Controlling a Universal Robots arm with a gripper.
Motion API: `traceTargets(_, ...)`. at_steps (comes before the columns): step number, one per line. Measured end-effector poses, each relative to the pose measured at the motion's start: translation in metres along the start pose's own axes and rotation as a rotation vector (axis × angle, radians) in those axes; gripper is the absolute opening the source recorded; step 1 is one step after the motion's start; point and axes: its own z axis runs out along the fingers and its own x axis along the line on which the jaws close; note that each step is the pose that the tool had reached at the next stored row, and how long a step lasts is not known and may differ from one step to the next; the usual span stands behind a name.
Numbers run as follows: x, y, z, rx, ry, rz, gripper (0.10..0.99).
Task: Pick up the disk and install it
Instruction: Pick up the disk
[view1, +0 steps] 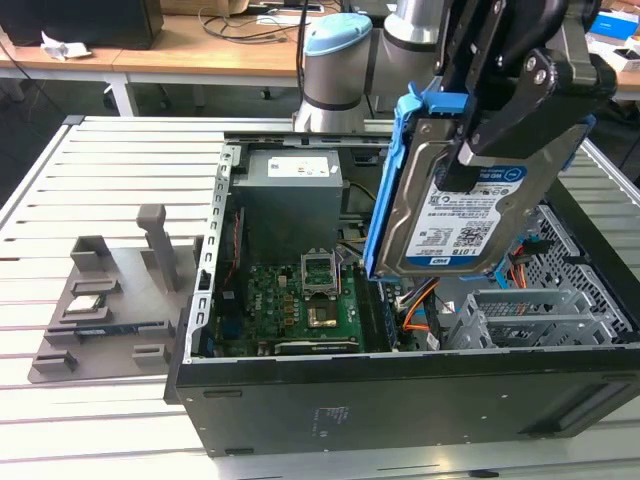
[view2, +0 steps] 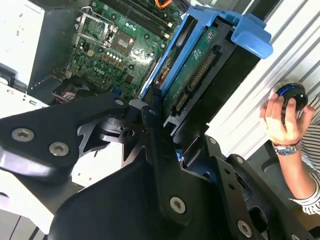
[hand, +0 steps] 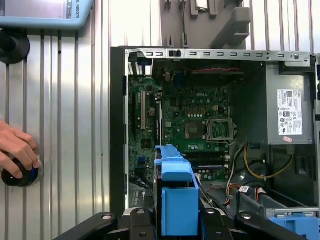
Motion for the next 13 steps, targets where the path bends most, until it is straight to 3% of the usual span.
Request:
traceTargets(6,-0.0004,-0.0251,-0.0014,-0.001,0.0000,0.000,0.365)
traceTargets(9,-0.0005,-0.0318,-0.0017,-0.001,0.0000,0.000,0.365)
traceTargets(13,-0.0008,-0.0460,-0.0024,-0.001,0.0000,0.000,0.365)
